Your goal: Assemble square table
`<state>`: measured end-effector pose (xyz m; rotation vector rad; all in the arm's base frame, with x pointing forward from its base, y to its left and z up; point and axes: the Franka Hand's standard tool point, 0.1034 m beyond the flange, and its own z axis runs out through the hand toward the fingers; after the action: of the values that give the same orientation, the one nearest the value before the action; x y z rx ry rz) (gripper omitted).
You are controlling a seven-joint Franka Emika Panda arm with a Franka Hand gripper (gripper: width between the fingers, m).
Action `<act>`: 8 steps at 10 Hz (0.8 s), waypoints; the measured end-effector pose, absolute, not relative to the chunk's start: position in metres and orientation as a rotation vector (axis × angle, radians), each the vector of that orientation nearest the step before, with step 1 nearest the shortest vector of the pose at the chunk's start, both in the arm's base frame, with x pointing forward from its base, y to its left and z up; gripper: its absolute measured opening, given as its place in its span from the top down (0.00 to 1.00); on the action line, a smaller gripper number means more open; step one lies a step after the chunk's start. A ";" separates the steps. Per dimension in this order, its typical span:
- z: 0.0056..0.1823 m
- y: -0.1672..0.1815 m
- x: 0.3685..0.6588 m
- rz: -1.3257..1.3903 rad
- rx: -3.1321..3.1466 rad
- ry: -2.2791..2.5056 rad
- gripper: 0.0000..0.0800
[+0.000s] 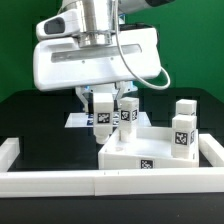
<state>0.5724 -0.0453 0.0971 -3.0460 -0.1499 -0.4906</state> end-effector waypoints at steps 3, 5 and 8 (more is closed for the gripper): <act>0.097 -0.060 0.570 -0.585 -3.098 -0.171 0.64; 0.096 -0.052 0.572 -0.582 -3.086 -0.127 0.64; 0.096 -0.032 0.577 -0.601 -3.066 -0.095 0.64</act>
Offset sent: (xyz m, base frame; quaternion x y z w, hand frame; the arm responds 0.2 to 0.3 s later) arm -0.0016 0.0058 0.0020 0.0124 0.0104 0.0151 0.9998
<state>0.5765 -0.0321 0.0961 -3.0663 -0.0949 -0.6014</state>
